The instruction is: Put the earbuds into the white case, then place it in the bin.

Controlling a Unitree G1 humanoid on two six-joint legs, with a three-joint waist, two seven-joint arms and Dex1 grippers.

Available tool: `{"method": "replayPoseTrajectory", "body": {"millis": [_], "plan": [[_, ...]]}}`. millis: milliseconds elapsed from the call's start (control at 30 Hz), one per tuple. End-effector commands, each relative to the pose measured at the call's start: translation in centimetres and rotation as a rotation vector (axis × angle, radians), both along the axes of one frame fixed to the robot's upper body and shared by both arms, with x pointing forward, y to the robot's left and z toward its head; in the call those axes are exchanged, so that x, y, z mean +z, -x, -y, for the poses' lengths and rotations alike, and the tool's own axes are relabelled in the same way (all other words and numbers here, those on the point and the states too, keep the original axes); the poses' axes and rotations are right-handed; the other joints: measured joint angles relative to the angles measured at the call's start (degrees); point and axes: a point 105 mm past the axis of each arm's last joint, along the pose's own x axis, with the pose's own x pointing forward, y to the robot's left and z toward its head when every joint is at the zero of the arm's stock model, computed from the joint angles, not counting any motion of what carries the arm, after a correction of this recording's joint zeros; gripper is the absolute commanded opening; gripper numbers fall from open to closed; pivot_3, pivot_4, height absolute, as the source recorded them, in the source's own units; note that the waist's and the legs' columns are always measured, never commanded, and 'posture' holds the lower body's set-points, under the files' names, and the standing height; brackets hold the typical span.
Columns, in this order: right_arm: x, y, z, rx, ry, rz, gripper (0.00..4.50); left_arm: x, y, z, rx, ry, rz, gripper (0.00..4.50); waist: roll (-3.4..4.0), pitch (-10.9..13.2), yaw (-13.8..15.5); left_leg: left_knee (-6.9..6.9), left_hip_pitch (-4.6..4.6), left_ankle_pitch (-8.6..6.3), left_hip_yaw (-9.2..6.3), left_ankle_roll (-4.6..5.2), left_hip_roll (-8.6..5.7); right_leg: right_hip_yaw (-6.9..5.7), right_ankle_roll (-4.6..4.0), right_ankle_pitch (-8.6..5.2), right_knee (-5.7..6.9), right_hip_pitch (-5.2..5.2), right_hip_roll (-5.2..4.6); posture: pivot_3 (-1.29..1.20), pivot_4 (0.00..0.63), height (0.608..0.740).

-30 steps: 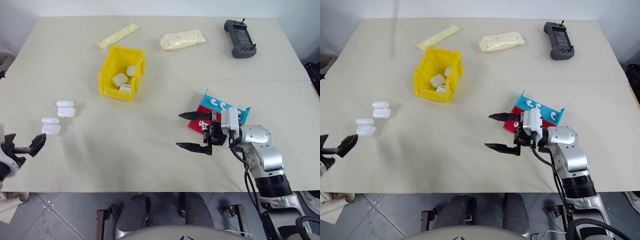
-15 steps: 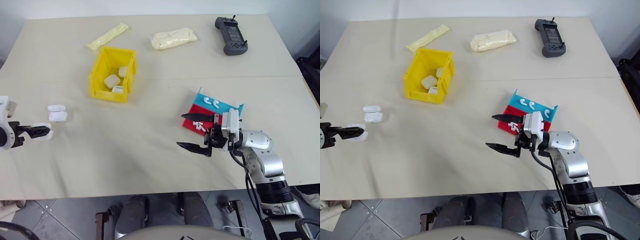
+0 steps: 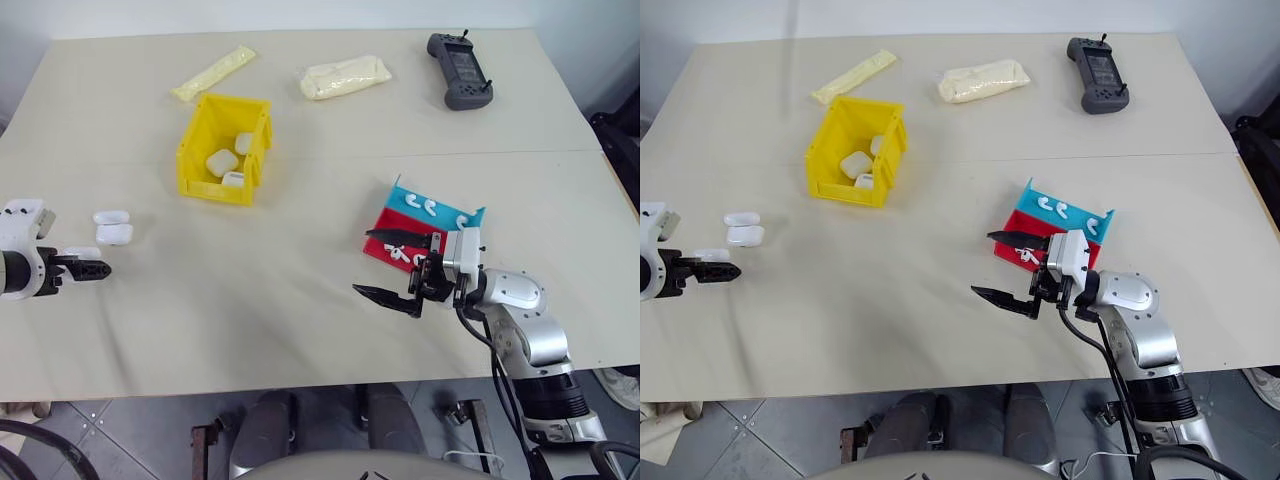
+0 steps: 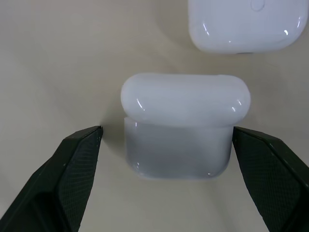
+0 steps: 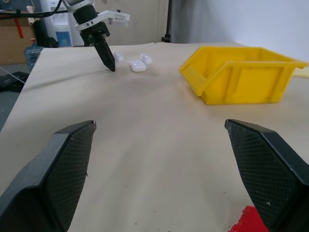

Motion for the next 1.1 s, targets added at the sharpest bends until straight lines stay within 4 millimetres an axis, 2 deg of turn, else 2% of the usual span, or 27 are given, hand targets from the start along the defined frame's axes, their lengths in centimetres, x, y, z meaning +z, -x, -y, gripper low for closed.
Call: {"method": "replayPoseTrajectory", "body": {"millis": [33,167,267,367,400,500,600,733,933,1000,1100], "plan": [[1.2,0.4,-0.1,0.003,-0.02,0.064,4.5,0.6,0.1,-0.2,0.008,-0.011,0.008,4.46,0.0,0.0,0.0,0.0,0.0,0.0,0.0,0.0,0.0,0.0,0.0,0.0,0.0,0.0,0.0,0.0,0.15,0.74],[1.2,0.3,-0.1,0.0,-0.018,0.07,4.5,-0.1,-0.1,0.2,0.007,0.001,0.009,4.46,0.01,0.0,0.0,0.01,0.01,0.0,0.0,0.0,-0.01,0.0,0.0,0.0,0.02,0.0,-0.02,0.0,0.15,0.74],[1.1,0.3,-0.1,-0.002,-0.018,0.071,4.5,-0.5,0.0,0.3,0.01,0.003,0.002,3.89,0.01,0.0,0.2,0.03,0.04,0.0,0.01,0.0,-0.01,0.01,0.0,0.0,0.08,0.01,-0.04,0.0,0.15,0.74],[1.1,0.3,0.0,-0.003,-0.018,0.071,4.5,-0.9,0.3,0.1,0.017,0.002,-0.009,2.97,0.01,0.0,0.1,0.09,0.04,0.0,-0.01,0.02,-0.01,0.02,0.0,0.0,0.15,0.01,-0.09,0.0,0.15,0.74],[1.1,0.3,0.0,-0.004,-0.017,0.07,4.5,-0.9,0.4,0.0,0.02,0.001,-0.01,2.8,0.01,0.0,0.1,0.09,0.04,0.0,-0.01,0.02,-0.01,0.02,0.0,0.0,0.15,0.01,-0.09,0.0,0.15,0.74],[1.0,0.3,0.2,-0.005,-0.015,0.069,4.5,-1.0,0.7,0.1,0.019,0.004,-0.012,2.79,0.01,0.0,0.1,0.08,0.06,0.0,-0.01,0.02,-0.01,0.01,0.0,0.0,0.18,0.0,-0.09,0.0,0.15,0.74],[1.0,-0.1,0.5,-0.011,0.005,0.073,4.5,-0.2,0.5,1.2,-0.018,0.051,0.078,2.79,0.01,0.0,0.0,0.07,0.07,0.0,0.01,0.02,0.01,0.01,0.0,0.0,0.19,-0.01,-0.09,0.0,0.15,0.74],[1.2,-0.4,1.4,-0.017,0.028,0.066,4.5,1.9,0.1,4.2,-0.187,0.101,0.342,2.79,0.01,0.0,0.2,0.1,0.03,-0.02,0.0,0.05,0.19,0.01,0.0,0.0,0.18,-0.01,-0.17,0.0,0.15,0.74],[1.6,-0.6,3.0,-0.012,0.085,0.048,4.5,6.6,2.5,12.4,-0.611,0.141,0.855,2.79,-0.05,0.0,0.9,0.28,-0.09,-0.05,-0.15,0.06,0.23,-0.06,0.0,0.0,-0.1,0.14,-0.22,0.0,0.15,0.74],[1.7,-0.6,3.5,-0.022,0.108,0.046,4.5,7.0,3.5,14.9,-0.748,0.133,0.982,2.79,-0.03,0.0,1.3,0.3,-0.05,-0.06,-0.14,0.05,0.26,-0.11,0.0,0.01,-0.17,0.21,-0.21,0.0,0.15,0.74],[1.9,-0.6,5.2,-0.077,0.143,0.042,4.5,5.9,3.5,17.7,-0.844,0.161,1.066,2.79,-0.01,0.0,1.7,0.29,0.0,-0.06,0.0,0.05,0.27,-0.1,0.02,0.01,-0.2,0.24,-0.2,0.0,0.15,0.74]]}}
